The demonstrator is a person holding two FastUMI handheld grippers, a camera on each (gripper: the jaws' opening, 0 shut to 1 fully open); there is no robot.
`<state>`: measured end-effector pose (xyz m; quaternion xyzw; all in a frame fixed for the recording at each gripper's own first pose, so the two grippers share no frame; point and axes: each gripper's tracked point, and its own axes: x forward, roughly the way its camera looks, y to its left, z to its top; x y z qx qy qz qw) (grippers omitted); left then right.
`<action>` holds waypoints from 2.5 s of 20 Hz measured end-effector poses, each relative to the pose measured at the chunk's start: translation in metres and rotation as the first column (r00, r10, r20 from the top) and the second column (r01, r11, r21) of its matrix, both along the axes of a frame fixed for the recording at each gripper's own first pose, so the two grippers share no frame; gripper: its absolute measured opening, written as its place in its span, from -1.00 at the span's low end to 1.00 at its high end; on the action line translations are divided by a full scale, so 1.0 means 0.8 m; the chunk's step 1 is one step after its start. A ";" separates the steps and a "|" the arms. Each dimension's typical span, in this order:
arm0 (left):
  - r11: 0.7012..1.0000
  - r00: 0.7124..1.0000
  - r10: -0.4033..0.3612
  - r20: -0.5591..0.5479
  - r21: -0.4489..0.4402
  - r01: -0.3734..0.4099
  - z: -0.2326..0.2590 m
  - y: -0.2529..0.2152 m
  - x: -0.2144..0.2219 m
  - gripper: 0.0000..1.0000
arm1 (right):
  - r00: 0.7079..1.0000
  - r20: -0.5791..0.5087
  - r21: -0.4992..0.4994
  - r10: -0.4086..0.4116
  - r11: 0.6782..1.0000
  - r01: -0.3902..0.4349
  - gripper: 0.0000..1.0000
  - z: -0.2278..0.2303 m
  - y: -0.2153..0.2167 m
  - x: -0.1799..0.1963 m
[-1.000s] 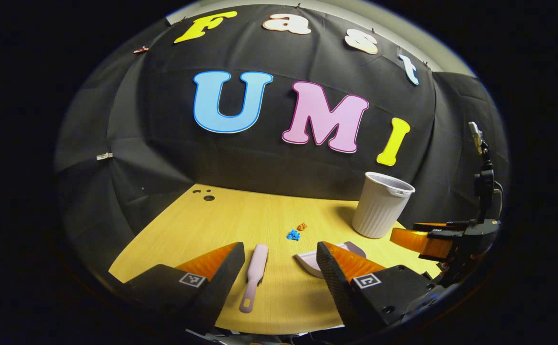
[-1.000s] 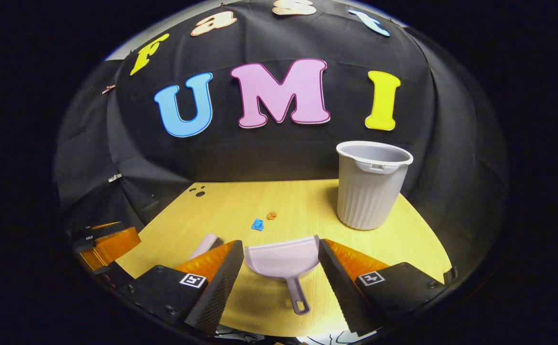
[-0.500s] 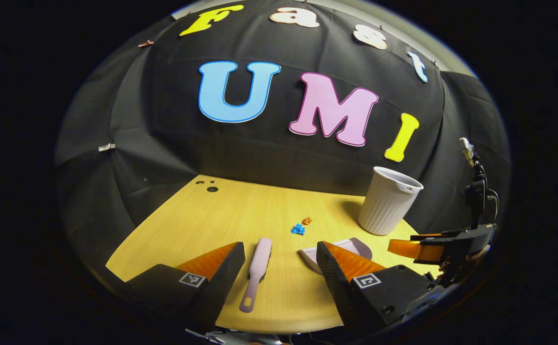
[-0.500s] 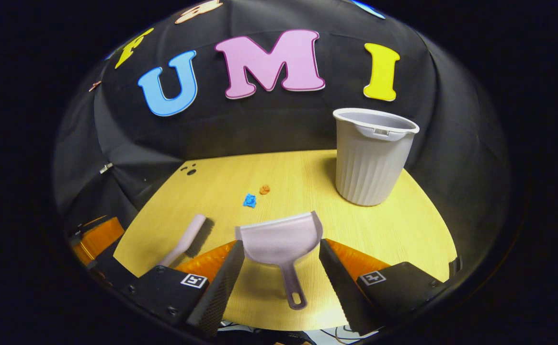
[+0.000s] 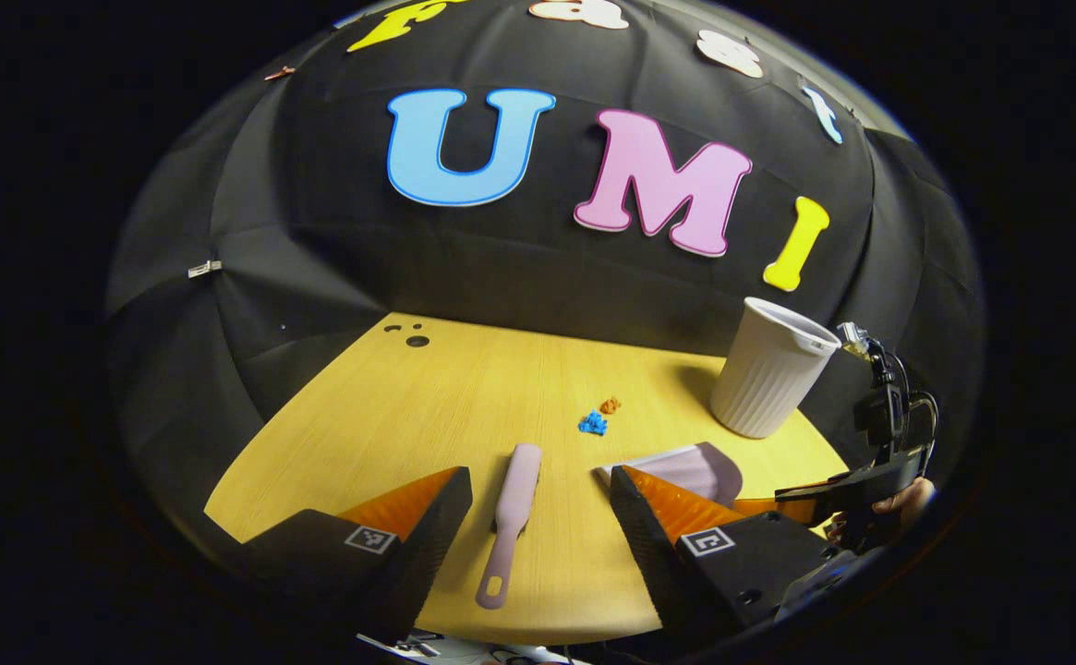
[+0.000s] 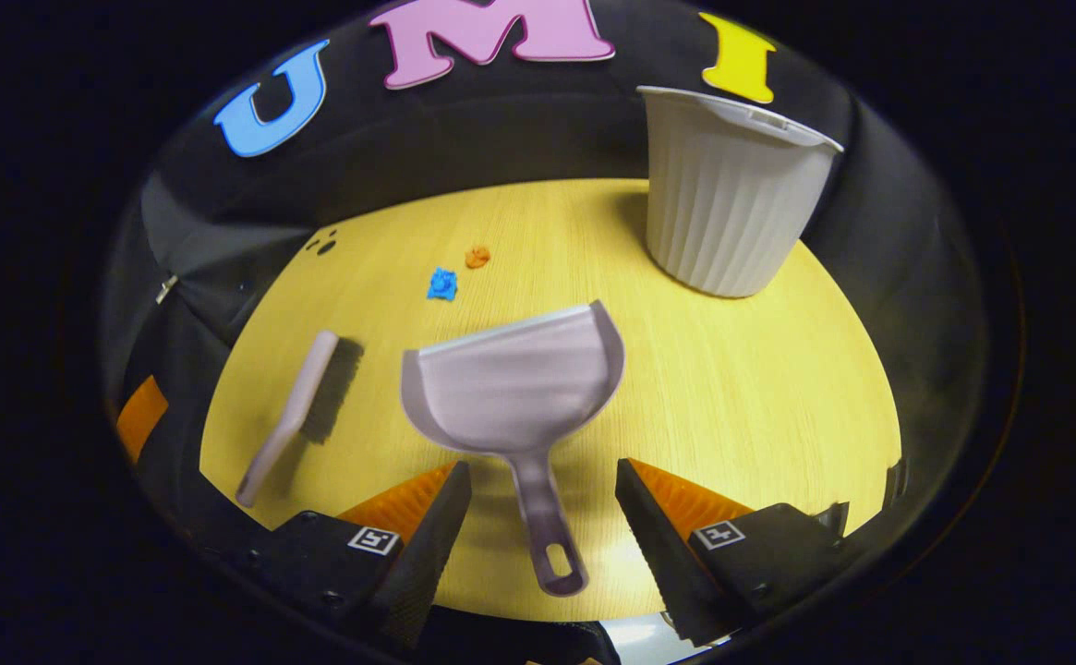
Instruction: Pick up the small broom and dustpan from the desktop, sweep the trash into the dustpan with the broom, and then empty the trash into the garbage bin.
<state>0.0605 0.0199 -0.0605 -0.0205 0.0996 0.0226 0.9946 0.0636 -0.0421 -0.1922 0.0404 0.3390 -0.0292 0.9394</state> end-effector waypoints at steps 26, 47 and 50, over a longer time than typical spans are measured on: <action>0.996 0.842 0.049 -0.537 0.089 -0.001 -0.198 0.054 0.108 0.92 | 0.968 -0.245 -0.071 0.053 0.995 -0.072 -0.22 -0.089 0.001 0.055; 0.983 0.849 -0.031 -0.527 0.136 0.121 -0.178 0.054 0.175 -0.48 | 0.957 -0.238 -0.070 0.167 0.980 -0.189 -0.29 -0.067 -0.003 0.044; 0.970 0.858 -0.053 -0.510 0.178 0.166 -0.153 0.055 0.206 -0.48 | 0.954 -0.229 -0.085 0.191 0.973 -0.215 -0.20 -0.052 -0.008 0.046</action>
